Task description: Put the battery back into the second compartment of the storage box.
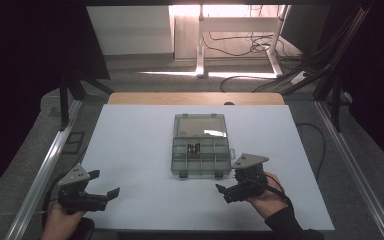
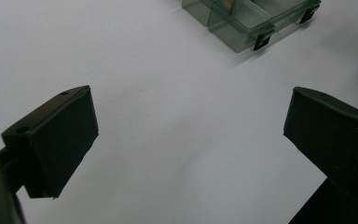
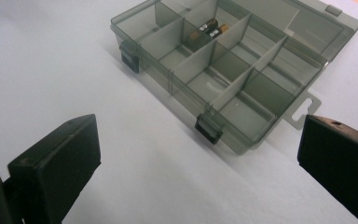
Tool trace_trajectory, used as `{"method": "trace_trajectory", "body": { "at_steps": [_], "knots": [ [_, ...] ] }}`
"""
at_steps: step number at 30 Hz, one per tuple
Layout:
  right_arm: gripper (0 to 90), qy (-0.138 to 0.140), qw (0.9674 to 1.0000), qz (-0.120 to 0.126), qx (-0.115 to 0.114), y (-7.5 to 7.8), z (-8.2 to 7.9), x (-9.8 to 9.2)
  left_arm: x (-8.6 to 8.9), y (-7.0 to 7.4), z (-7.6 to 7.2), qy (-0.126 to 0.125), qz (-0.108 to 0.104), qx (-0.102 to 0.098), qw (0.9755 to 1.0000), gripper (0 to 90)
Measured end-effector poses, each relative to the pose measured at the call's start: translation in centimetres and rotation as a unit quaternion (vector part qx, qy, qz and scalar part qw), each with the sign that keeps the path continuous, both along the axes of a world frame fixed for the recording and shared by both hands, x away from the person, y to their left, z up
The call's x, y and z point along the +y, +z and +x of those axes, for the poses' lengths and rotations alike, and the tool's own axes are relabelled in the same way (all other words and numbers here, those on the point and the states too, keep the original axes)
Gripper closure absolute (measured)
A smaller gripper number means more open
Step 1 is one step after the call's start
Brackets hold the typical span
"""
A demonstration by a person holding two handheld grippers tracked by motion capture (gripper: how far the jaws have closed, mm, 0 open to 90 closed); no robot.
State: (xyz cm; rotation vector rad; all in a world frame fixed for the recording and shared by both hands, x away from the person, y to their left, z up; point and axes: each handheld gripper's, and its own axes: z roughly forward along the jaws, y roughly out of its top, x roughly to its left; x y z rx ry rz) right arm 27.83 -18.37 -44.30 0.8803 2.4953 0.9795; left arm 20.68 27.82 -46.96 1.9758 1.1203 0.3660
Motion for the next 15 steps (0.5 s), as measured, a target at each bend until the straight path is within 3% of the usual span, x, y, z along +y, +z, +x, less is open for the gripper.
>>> {"method": "trace_trajectory", "body": {
  "at_steps": [15],
  "knots": [
    [0.0,-0.025,0.9997,0.003,0.000,0.1,-1.1,-2.4,0.0,0.0,0.0,0.000,-0.002,0.000,1.0000,2.9]
  ]
}}
